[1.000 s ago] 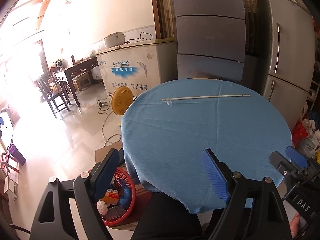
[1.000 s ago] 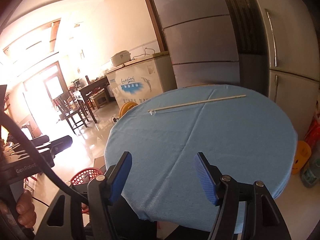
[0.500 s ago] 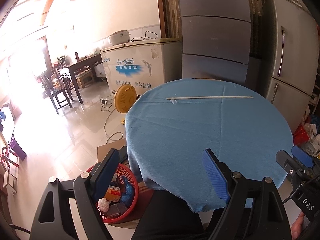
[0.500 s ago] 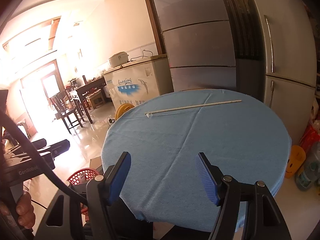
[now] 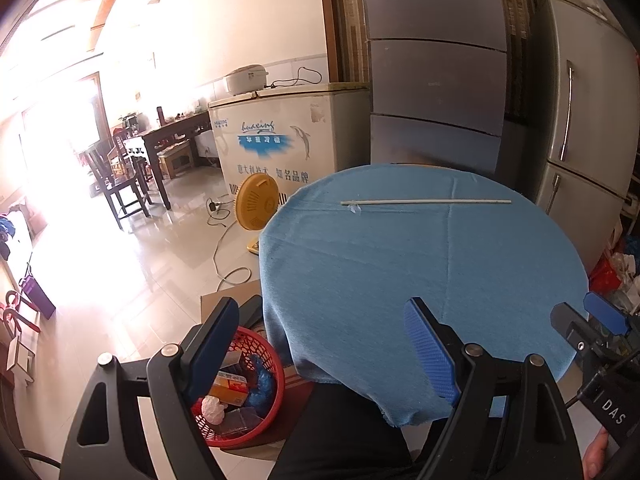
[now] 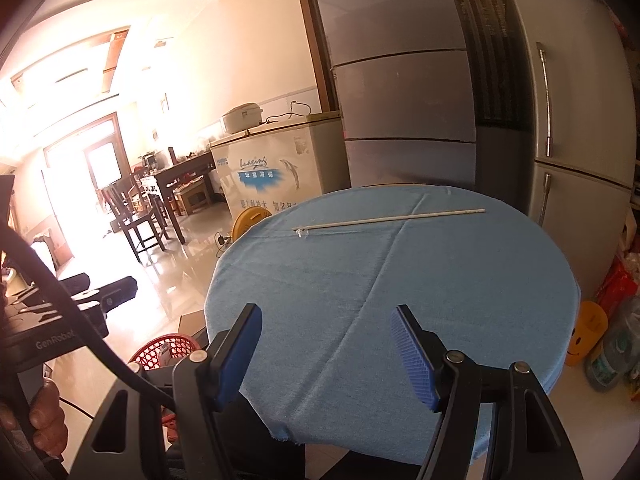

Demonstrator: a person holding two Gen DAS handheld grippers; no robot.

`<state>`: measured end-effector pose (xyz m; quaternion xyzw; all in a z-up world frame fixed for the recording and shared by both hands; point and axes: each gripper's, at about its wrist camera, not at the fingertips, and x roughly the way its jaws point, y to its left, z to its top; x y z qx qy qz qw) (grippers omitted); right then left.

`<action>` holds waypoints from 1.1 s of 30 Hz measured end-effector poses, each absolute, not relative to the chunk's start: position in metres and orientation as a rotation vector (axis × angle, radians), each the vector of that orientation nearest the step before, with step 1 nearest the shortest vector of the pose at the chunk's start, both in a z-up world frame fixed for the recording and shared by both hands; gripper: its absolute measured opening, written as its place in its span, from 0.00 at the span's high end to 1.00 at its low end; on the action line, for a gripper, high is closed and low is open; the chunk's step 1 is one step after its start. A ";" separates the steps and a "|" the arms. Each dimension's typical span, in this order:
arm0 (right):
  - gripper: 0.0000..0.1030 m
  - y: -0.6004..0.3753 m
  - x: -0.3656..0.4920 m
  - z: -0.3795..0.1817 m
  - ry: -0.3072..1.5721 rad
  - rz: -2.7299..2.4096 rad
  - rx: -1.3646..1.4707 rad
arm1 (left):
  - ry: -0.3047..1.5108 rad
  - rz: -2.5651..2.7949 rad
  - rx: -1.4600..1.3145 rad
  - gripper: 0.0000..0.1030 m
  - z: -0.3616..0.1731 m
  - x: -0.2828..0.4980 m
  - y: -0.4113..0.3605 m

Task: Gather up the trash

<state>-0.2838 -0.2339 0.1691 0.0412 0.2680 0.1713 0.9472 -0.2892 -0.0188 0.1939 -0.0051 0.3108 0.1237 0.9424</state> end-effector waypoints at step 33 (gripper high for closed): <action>0.31 -0.222 -0.284 0.176 0.557 0.304 0.058 | 0.640 0.230 0.003 0.18 0.193 -0.291 -0.010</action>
